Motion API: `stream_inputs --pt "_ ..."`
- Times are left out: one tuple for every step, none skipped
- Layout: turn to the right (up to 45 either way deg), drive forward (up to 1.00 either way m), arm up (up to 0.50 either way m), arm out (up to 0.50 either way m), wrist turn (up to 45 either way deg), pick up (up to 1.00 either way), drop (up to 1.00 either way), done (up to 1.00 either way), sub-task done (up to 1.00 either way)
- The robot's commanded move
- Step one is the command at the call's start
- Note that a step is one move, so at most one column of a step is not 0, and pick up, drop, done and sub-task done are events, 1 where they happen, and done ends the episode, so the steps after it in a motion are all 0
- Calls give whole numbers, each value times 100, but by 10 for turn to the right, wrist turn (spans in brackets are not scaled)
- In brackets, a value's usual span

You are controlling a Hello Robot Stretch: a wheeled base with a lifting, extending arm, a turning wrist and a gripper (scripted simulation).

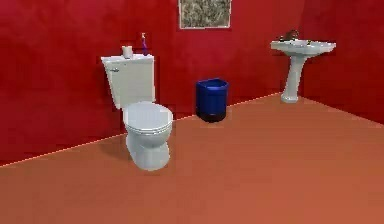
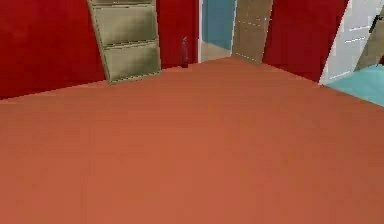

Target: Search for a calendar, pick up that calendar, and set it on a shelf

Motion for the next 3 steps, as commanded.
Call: stream_inputs --pt "450 0 0 0 0 0 0 0 0" --pt "60 0 0 0 0 0 0 0 0" --pt "0 25 0 0 0 0 0 0 0"
